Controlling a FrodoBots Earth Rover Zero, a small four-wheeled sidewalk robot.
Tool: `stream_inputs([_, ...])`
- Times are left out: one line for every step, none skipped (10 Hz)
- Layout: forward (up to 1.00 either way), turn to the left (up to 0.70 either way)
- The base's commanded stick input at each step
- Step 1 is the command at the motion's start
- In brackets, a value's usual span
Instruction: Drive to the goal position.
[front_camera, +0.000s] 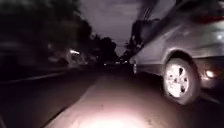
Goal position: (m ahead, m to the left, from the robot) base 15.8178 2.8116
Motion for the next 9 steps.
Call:
stream_inputs([1.0,0.0])
stream_inputs([0.74,0.0])
stream_inputs([0.0,0.0])
stream_inputs([0.08,0.0])
stream_inputs([1.0,0.0])
stream_inputs([1.0,0.0])
stream_inputs([1.0,0.0])
stream_inputs([1.0,0.0])
stream_inputs([1.0,0.0])
